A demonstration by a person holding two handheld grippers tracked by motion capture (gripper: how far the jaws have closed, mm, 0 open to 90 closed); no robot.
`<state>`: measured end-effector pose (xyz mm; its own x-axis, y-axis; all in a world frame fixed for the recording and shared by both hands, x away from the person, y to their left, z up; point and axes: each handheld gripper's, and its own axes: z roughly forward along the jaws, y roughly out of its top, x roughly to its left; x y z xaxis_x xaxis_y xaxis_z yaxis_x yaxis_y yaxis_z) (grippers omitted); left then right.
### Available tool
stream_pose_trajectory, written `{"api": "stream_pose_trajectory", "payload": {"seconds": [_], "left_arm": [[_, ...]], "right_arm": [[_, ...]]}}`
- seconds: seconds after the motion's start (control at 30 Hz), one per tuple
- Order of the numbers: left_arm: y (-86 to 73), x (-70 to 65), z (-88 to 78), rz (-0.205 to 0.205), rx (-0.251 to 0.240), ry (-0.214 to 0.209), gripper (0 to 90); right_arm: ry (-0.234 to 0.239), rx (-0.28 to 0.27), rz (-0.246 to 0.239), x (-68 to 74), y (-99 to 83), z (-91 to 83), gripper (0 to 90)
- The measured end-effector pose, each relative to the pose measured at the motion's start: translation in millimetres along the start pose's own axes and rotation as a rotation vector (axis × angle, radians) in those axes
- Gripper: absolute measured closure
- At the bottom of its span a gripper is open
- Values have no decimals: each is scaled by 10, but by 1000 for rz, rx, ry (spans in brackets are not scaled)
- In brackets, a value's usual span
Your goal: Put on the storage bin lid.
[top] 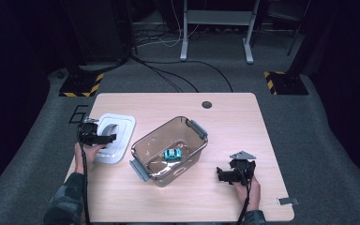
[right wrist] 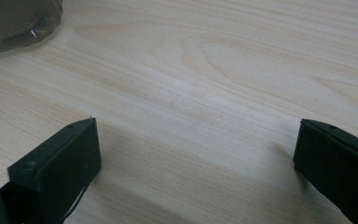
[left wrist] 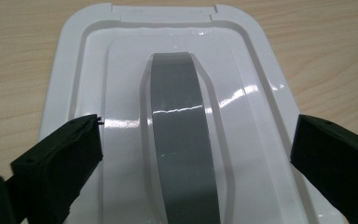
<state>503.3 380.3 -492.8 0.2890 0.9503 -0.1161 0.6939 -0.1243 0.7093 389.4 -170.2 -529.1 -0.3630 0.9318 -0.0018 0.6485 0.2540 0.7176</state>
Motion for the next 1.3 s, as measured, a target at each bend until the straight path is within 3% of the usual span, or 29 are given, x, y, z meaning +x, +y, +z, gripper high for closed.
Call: {"api": "stream_pose_trajectory", "payload": {"seconds": [0.17,0.33,0.37,0.4,0.67,0.93,1.07,1.3], "left_arm": [[52,-22,31,10,-11,5,201],[15,-15,124,25,-8,43,605],[10,-7,123,10,-15,40,637],[10,-12,124,10,-21,54,651],[29,-50,73,33,-44,40,668],[70,-94,-57,36,-72,-2,668],[97,-108,-127,52,-62,-15,668],[125,-128,-216,83,-61,1,668]], "right_arm": [[0,0,0,0,0,0,0],[0,0,0,0,0,0,0],[2,0,1,1,0,-1,0],[0,0,0,0,0,0,0],[0,0,0,0,0,0,0],[1,0,1,1,1,1,0],[1,0,1,2,1,1,0],[3,2,0,0,3,2,0]]}}
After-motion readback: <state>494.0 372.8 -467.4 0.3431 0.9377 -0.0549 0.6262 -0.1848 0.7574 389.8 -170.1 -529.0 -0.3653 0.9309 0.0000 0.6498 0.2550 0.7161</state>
